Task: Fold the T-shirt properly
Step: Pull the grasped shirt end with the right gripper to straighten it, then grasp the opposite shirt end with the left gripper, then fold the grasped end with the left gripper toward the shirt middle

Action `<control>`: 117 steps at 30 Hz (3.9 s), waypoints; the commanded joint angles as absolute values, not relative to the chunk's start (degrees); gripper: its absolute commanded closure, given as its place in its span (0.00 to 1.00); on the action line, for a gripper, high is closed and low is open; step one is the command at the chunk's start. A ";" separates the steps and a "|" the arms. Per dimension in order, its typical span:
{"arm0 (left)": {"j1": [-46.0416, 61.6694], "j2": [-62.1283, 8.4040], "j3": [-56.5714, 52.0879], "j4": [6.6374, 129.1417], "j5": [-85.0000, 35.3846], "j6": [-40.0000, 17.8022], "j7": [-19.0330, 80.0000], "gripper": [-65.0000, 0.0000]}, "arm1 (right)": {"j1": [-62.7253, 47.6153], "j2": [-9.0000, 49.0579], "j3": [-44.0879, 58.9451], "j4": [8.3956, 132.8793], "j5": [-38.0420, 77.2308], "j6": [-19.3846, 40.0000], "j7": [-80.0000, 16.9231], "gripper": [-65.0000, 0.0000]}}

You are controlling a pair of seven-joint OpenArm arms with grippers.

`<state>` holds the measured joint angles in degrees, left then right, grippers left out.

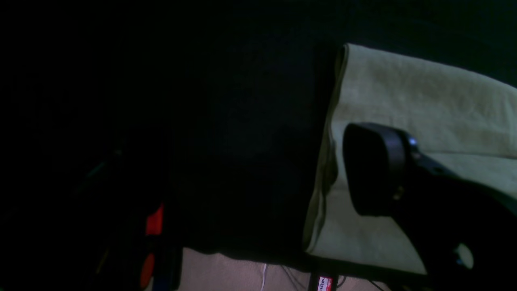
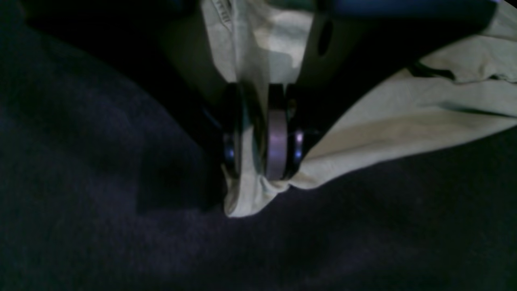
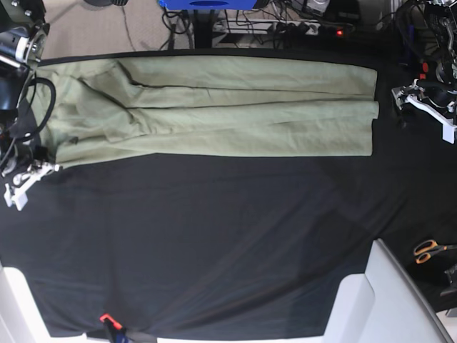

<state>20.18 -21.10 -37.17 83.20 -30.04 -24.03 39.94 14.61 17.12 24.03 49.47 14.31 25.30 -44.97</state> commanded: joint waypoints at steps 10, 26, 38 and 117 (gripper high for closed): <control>20.26 -22.20 -37.32 84.09 -30.46 -24.13 38.99 0.01 | 16.13 18.33 24.57 50.59 15.08 17.36 -43.91 0.88; 20.35 -22.37 -34.86 84.09 -30.46 -24.13 38.99 0.01 | 10.86 17.80 30.90 61.67 14.90 17.36 -38.90 0.35; 19.82 -21.85 -34.42 76.09 -39.60 -40.00 38.99 0.00 | -16.40 4.00 39.60 91.91 15.08 17.80 -23.69 0.33; 14.46 -2.59 7.08 94.81 2.51 -18.68 39.08 1.00 | -22.73 2.86 39.60 90.07 15.16 17.89 -19.74 0.34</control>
